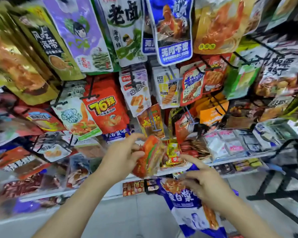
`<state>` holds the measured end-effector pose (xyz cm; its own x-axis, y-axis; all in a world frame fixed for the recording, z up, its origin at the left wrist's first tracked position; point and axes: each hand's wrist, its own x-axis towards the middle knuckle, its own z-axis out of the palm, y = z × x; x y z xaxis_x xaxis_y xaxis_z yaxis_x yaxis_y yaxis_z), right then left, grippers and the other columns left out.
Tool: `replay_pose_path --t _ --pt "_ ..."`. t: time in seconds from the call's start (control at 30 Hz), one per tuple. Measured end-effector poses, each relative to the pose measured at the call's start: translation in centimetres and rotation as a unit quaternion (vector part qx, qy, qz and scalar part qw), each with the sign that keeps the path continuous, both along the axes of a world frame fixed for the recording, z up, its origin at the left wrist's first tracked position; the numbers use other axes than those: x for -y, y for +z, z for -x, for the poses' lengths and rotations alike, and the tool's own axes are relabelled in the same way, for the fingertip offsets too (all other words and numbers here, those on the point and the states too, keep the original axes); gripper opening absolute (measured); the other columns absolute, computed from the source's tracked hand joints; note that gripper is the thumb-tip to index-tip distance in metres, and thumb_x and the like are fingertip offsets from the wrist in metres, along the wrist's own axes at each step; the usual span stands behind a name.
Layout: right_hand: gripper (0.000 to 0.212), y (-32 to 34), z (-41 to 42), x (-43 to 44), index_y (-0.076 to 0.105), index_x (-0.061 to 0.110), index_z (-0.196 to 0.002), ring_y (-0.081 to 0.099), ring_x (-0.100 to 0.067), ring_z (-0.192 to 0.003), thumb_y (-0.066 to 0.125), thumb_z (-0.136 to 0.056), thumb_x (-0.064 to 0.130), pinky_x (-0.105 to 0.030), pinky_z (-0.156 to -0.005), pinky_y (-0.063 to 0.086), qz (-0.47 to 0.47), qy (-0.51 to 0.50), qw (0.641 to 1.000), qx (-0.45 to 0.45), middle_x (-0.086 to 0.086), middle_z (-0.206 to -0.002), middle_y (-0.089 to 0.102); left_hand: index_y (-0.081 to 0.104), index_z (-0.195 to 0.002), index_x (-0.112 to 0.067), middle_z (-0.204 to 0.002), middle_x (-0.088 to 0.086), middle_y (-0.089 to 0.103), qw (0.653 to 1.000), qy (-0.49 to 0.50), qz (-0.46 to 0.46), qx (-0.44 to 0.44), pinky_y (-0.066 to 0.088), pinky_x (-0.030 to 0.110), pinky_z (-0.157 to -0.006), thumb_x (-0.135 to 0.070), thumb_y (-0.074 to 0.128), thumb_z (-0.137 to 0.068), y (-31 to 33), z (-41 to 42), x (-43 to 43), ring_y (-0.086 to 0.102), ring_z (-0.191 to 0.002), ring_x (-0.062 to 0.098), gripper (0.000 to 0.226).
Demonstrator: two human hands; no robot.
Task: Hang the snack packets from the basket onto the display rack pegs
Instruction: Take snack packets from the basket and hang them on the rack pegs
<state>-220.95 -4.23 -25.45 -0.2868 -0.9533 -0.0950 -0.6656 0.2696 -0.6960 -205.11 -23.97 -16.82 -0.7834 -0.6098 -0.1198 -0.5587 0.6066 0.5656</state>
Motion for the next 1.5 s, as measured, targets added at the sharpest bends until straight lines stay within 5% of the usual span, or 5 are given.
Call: replay_pose_path --t 0.23,0.4,0.57,1.23,1.5 --pt "0.011 -4.4 3.6 6.0 0.077 0.016 -0.093 0.039 0.007 -0.130 0.074 -0.085 0.022 -0.016 -0.104 0.035 0.015 -0.008 0.995 0.095 0.028 -0.145 0.036 0.079 -0.089 -0.017 -0.083 -0.012 0.073 0.998 -0.058 -0.021 -0.007 0.047 0.013 -0.072 -0.020 0.076 -0.082 -6.1 3.0 1.9 0.062 -0.081 -0.004 0.008" --pt "0.019 -10.8 3.9 10.0 0.068 0.020 -0.067 0.058 -0.018 -0.065 0.075 -0.084 0.025 -0.029 -0.060 0.040 -0.024 -0.078 0.985 0.152 -0.013 -0.076 0.065 0.078 -0.095 -0.020 -0.082 -0.016 0.070 0.998 0.030 -0.051 -0.030 0.049 0.019 -0.079 -0.016 0.071 -0.086 -13.6 5.2 5.2 0.062 -0.076 -0.004 0.012" --pt "0.025 -14.5 4.6 12.6 0.066 0.030 -0.060 0.053 -0.015 -0.055 0.077 -0.082 0.024 -0.029 -0.055 0.037 0.026 -0.139 0.978 0.155 0.001 -0.060 0.059 0.076 -0.081 -0.029 -0.072 -0.023 0.069 0.995 0.052 -0.047 -0.071 0.051 0.022 -0.077 -0.017 0.074 -0.083 -18.1 6.7 8.5 0.064 -0.075 0.000 0.013" --pt "0.033 -14.3 6.7 16.8 0.068 0.046 -0.070 0.058 -0.002 -0.062 0.074 -0.082 0.016 -0.011 -0.053 0.042 0.096 -0.186 0.957 0.201 0.011 -0.066 0.062 0.067 -0.073 -0.040 -0.075 -0.024 0.069 0.964 0.076 -0.058 -0.249 0.043 0.004 -0.066 -0.015 0.074 -0.082 -19.1 10.0 11.0 0.063 -0.072 -0.008 0.027" --pt "0.019 -14.0 7.2 17.4 0.066 0.046 -0.076 0.068 -0.024 -0.074 0.073 -0.081 0.028 -0.041 -0.067 0.055 0.093 -0.183 0.961 0.186 -0.009 -0.081 0.072 0.068 -0.076 -0.034 -0.073 -0.023 0.068 0.973 0.055 -0.063 -0.215 0.044 0.006 -0.068 -0.022 0.068 -0.088 -18.8 10.3 11.7 0.063 -0.075 -0.006 0.017"
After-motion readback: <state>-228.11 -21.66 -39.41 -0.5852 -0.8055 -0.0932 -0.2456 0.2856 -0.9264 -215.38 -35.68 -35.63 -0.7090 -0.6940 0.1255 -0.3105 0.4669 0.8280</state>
